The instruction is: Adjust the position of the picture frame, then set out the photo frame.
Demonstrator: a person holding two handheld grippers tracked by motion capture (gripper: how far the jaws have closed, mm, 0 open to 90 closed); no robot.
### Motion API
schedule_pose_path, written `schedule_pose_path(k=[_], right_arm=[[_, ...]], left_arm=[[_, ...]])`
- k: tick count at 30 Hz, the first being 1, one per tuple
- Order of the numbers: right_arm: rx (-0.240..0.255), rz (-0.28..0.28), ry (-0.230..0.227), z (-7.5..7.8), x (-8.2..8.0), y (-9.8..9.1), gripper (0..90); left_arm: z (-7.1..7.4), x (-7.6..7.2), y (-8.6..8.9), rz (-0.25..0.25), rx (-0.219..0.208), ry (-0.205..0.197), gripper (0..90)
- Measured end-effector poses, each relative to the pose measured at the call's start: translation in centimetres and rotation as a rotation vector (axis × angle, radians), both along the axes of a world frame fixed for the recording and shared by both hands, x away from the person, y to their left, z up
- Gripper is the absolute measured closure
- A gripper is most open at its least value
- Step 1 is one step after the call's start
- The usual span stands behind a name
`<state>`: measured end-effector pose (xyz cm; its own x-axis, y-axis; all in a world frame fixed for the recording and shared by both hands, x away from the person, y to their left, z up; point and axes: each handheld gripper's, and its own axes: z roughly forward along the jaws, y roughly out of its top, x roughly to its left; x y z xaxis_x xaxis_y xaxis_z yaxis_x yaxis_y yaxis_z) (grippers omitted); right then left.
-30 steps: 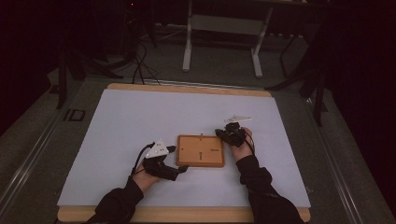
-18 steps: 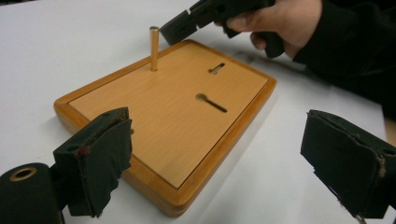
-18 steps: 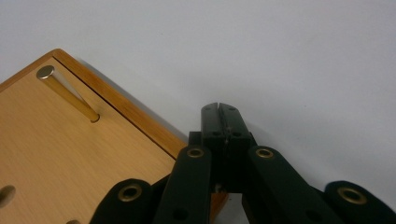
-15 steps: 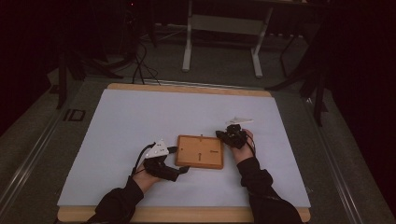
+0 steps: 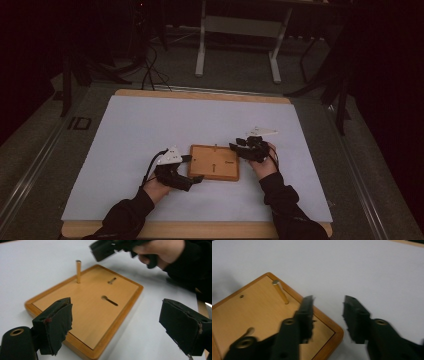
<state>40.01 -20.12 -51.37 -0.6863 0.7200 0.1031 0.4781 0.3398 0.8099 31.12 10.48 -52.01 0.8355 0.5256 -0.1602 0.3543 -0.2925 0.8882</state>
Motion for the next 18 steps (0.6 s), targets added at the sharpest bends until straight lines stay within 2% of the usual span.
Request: schedule_pose_path(k=[3, 4, 5, 6, 7, 9, 10, 11, 13, 14, 16, 18], right_arm=[[0.028, 0.005, -0.005, 0.4, -0.7, -0.5, 42.1], [0.028, 0.005, -0.005, 0.4, -0.7, -0.5, 42.1], [0.040, 0.006, -0.010, 0.6, -1.0, -0.7, 37.7], [0.067, 0.031, 0.000, 1.0, -1.6, -1.1, 27.0], [0.082, 0.046, 0.011, 1.1, -1.9, -1.2, 22.9], [0.092, 0.050, 0.009, 1.2, -2.2, -1.4, 21.8], [0.111, 0.055, 0.016, 1.4, -2.6, -1.6, 21.6], [0.120, 0.069, 0.004, 1.8, -3.5, -1.8, 19.6], [0.125, 0.081, 0.001, 1.9, -4.1, -1.9, 19.8], [0.124, 0.083, -0.017, 2.0, -4.5, -2.0, 20.0], [0.100, 0.106, -0.039, 2.1, -5.3, -2.0, 21.2], [0.113, 0.118, -0.049, 2.0, -5.9, -2.1, 21.5]], left_arm=[[0.4, 0.2, 0.2, 0.016, -0.009, -0.014, 11.6], [0.4, 0.2, 0.2, 0.016, -0.009, -0.014, 12.2], [0.6, 0.4, 0.4, 0.014, -0.006, -0.016, 12.2], [0.7, 0.5, 0.4, 0.014, 0.001, -0.022, 13.3], [0.8, 0.7, 0.5, 0.000, -0.001, -0.018, 13.7], [0.9, 0.8, 0.5, 0.006, 0.009, -0.023, 14.5], [1.1, 1.1, 0.4, -0.006, 0.015, -0.029, 14.5], [1.1, 1.3, 0.3, -0.008, 0.010, -0.029, 14.6], [1.3, 1.6, 0.2, -0.015, 0.014, -0.030, 15.0], [1.3, 1.7, 0.1, -0.021, 0.013, -0.028, 15.0], [1.4, 2.0, -0.1, -0.022, 0.018, -0.030, 15.1], [1.4, 2.3, -0.3, -0.027, 0.021, -0.026, 15.1]])
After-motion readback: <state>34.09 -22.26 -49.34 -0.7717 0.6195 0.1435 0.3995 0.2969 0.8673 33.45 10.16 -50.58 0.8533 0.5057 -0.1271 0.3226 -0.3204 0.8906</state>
